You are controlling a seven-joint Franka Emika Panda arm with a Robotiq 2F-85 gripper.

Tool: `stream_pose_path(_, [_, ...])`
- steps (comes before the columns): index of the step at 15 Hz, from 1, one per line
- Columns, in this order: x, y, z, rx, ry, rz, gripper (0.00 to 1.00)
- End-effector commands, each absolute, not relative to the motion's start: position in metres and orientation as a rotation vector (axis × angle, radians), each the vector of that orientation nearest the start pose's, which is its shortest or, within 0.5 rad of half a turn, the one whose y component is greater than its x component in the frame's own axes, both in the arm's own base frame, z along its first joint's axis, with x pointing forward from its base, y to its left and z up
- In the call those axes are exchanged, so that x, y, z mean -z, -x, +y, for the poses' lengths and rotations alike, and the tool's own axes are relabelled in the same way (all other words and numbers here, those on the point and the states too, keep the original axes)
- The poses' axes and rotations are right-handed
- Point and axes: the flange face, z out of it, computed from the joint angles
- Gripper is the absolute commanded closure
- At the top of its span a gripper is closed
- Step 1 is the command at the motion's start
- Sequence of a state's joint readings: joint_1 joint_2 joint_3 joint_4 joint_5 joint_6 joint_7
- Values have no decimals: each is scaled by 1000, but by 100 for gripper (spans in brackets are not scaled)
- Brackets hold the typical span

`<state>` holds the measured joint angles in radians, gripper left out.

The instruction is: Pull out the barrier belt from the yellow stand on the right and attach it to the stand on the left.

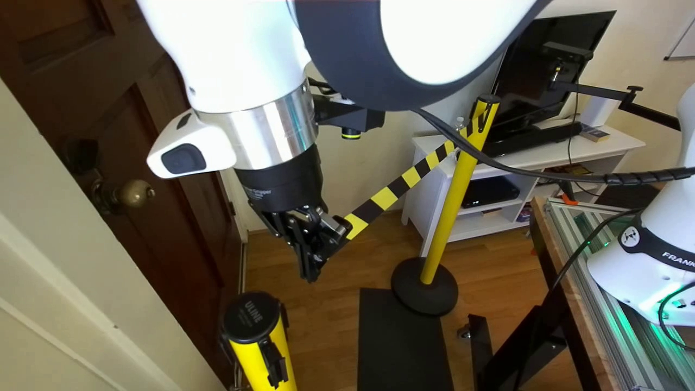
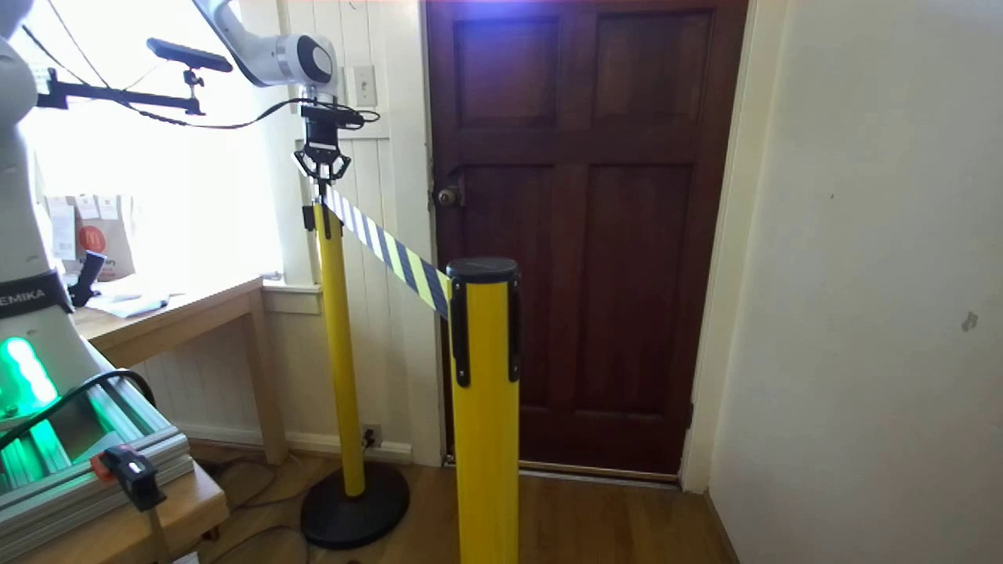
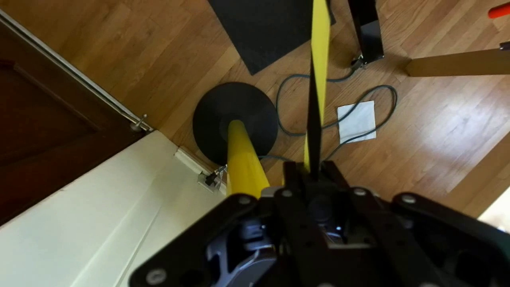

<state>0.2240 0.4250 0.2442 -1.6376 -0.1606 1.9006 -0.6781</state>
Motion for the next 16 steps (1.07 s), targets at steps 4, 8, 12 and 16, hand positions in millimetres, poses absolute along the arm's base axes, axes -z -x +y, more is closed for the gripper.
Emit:
stream_pose_path(4, [-360,-618,290,-335,2711,-1766,95])
stream_pose_path(8, [-354,-636,302,-262,2722,-1823,95])
stream_pose_path(12, [-350,-647,317,-179,2720,-1824,95])
stream_pose_path(16, [-346,-651,325,-163,2716,-1817,95])
